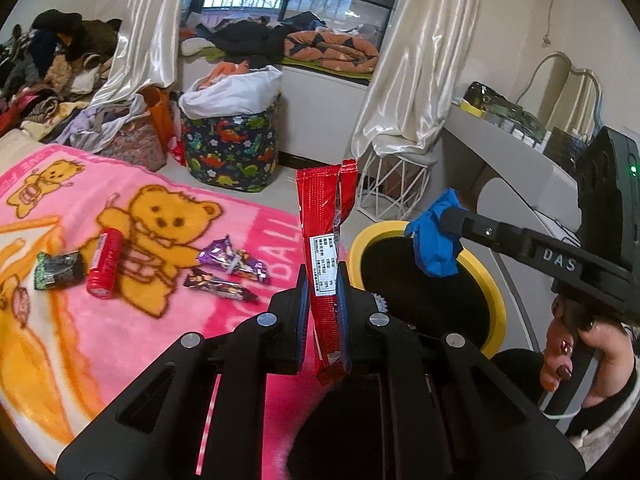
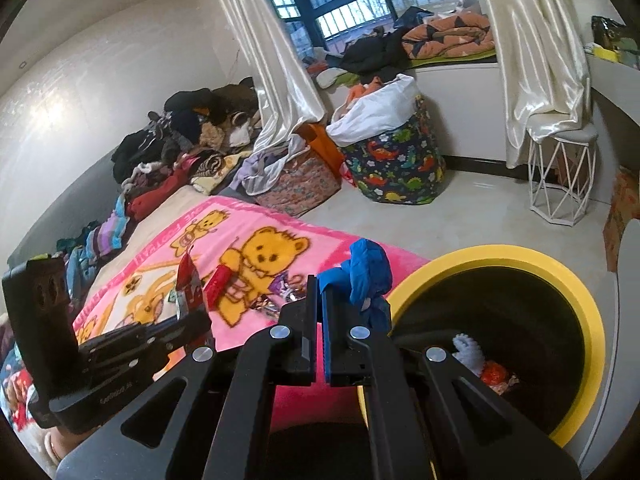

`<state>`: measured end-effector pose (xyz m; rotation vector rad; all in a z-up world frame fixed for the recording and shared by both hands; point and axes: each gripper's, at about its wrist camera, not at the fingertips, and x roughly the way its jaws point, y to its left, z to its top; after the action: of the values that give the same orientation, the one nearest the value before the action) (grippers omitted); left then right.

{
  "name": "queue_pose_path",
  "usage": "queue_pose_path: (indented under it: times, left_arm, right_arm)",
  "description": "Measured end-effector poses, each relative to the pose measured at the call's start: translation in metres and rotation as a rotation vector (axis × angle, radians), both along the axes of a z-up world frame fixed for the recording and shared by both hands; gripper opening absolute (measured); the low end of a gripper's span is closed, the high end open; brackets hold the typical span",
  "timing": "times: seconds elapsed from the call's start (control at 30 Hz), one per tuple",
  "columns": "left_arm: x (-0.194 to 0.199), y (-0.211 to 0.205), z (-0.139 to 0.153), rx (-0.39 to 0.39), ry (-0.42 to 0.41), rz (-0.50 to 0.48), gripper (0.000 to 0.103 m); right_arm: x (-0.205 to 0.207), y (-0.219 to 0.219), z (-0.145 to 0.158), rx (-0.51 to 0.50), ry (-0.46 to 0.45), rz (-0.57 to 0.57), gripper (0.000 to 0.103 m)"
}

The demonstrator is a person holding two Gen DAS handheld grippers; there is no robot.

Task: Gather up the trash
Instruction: 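Carry the blue cloth and red wrapper over the yellow bin with both tools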

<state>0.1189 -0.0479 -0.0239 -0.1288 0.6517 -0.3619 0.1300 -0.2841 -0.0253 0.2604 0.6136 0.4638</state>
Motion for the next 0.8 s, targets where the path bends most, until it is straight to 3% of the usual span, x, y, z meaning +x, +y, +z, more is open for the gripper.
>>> queue_pose_path:
  times: [0.8]
  left_arm:
    - [0.016,-0.091,-0.018,0.069,0.029,-0.194,0.008]
  right_arm:
    - [0.006,-0.092,-0.027,0.094,0.066,-0.203,0.002]
